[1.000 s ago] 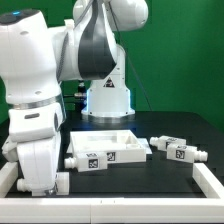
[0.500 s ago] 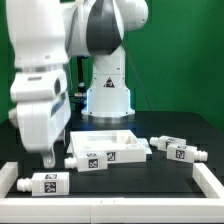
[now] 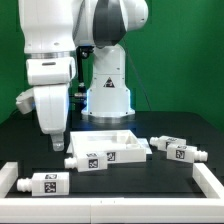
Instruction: Assemble one leg
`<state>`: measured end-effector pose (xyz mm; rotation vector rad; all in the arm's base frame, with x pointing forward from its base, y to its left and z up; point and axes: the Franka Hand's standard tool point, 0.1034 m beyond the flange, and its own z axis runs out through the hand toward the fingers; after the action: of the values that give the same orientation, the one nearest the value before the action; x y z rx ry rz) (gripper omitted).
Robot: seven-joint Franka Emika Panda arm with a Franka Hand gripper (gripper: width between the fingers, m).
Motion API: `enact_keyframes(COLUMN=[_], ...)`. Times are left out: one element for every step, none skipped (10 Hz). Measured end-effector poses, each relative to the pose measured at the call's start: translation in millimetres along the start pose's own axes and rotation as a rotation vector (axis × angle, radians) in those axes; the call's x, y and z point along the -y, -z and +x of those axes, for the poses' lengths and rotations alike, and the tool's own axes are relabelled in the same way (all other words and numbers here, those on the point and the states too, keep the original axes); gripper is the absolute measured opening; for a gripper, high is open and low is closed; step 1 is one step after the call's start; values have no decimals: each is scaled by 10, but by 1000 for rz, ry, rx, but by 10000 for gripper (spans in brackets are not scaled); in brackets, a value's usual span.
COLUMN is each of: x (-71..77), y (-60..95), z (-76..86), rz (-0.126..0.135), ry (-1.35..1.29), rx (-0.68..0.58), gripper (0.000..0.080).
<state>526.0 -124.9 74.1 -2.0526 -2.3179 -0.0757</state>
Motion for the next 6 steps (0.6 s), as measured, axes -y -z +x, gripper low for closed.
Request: enact_keyframes(x=[37, 195, 361, 486, 577, 582], y=[-3, 8, 46, 76, 83, 81], z=[-44, -178, -211, -174, -127, -98], rz=[-16, -40, -46, -54, -49, -39], ry=[-31, -146, -273, -419, -547, -627], rx=[-9, -20, -14, -12, -15, -19], gripper=[649, 649, 649, 649, 649, 649])
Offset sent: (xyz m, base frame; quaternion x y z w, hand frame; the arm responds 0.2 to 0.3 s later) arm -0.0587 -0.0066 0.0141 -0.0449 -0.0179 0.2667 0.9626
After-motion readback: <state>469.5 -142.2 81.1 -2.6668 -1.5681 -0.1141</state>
